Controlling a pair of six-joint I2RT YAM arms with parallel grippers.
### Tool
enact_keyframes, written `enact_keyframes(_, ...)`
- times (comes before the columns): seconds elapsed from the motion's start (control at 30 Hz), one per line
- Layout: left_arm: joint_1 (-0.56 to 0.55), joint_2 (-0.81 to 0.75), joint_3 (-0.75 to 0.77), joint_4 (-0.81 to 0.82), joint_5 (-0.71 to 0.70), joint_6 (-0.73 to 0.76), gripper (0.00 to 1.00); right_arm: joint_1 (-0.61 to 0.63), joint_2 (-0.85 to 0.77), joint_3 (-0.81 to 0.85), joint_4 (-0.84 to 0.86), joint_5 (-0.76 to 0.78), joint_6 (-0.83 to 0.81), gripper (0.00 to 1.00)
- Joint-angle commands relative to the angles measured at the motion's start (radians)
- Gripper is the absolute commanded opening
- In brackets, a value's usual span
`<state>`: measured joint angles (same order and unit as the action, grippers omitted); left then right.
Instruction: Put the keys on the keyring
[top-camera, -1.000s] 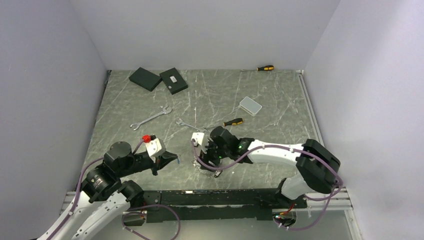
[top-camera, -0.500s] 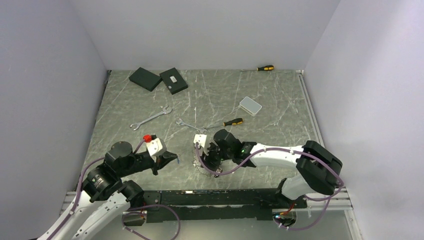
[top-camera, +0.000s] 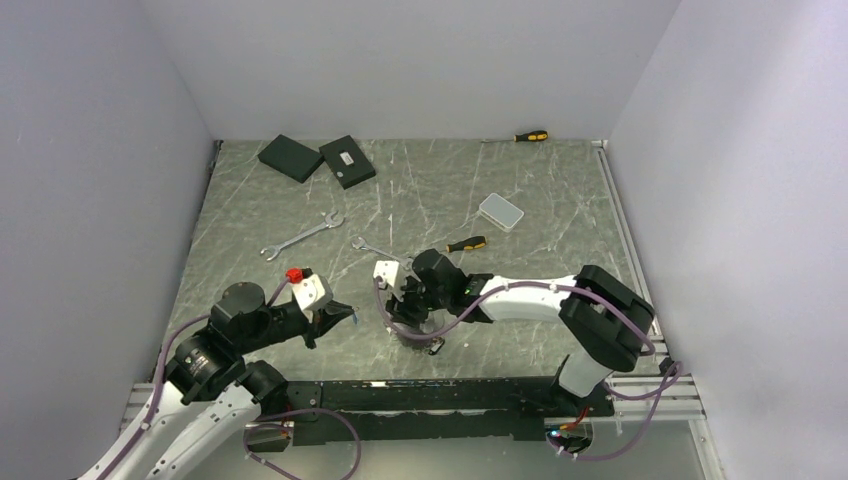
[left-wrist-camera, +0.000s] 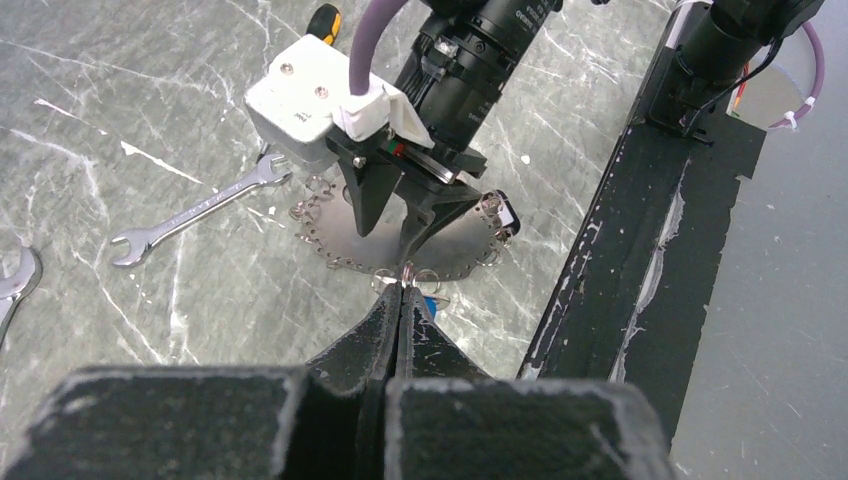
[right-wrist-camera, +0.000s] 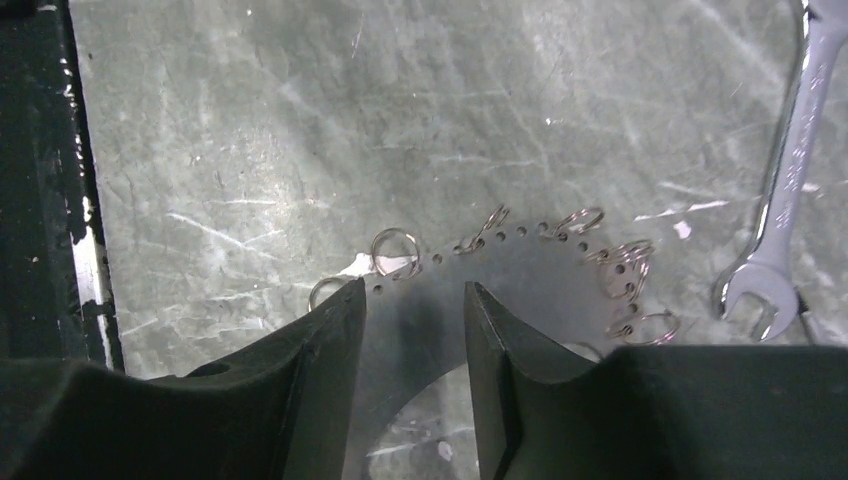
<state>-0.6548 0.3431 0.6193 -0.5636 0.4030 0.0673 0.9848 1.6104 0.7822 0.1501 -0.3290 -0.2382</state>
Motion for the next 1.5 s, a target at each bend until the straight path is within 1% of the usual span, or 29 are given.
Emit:
enact_keyframes(0.0, 0.009, -0.007, -0.004, 0.039, 0.010, 0.023, 0.00, -0.024, 0.003, 0.056, 0.002, -0.071, -0.092, 0.40)
enact_keyframes(0.07, 0.010, -0.009, -0.004, 0.038, 0.015, 0.025, 0.00, -0.047, 0.020, 0.083, -0.042, -0.114, -0.118, 0.38)
enact_keyframes(0.23, 0.013, -0.017, -0.006, 0.035, 0.020, 0.028, 0.00, -0.081, 0.103, 0.183, -0.200, -0.233, -0.141, 0.38)
enact_keyframes(0.4, 0.015, -0.021, -0.007, 0.034, 0.020, 0.033, 0.00, -0.082, 0.174, 0.222, -0.228, -0.278, -0.103, 0.37)
enact_keyframes(0.47, 0.015, -0.021, -0.007, 0.034, 0.022, 0.034, 0.00, -0.083, 0.191, 0.238, -0.242, -0.296, -0.092, 0.35)
enact_keyframes(0.63, 0.017, -0.021, -0.007, 0.034, 0.026, 0.035, 0.00, -0.083, 0.215, 0.259, -0.258, -0.354, -0.063, 0.35)
enact_keyframes(0.9, 0.019, -0.025, -0.007, 0.034, 0.026, 0.034, 0.00, -0.083, 0.241, 0.269, -0.237, -0.328, -0.039, 0.34)
enact_keyframes(1.07, 0.019, -0.023, -0.007, 0.034, 0.025, 0.034, 0.00, -0.088, 0.242, 0.270, -0.195, -0.222, -0.027, 0.39)
enact_keyframes(1.27, 0.020, -0.024, -0.009, 0.033, 0.022, 0.036, 0.00, -0.095, 0.207, 0.272, -0.182, -0.253, -0.051, 0.40)
enact_keyframes(1.47, 0.021, -0.022, -0.009, 0.034, 0.022, 0.035, 0.00, -0.095, 0.180, 0.262, -0.156, -0.241, -0.091, 0.40)
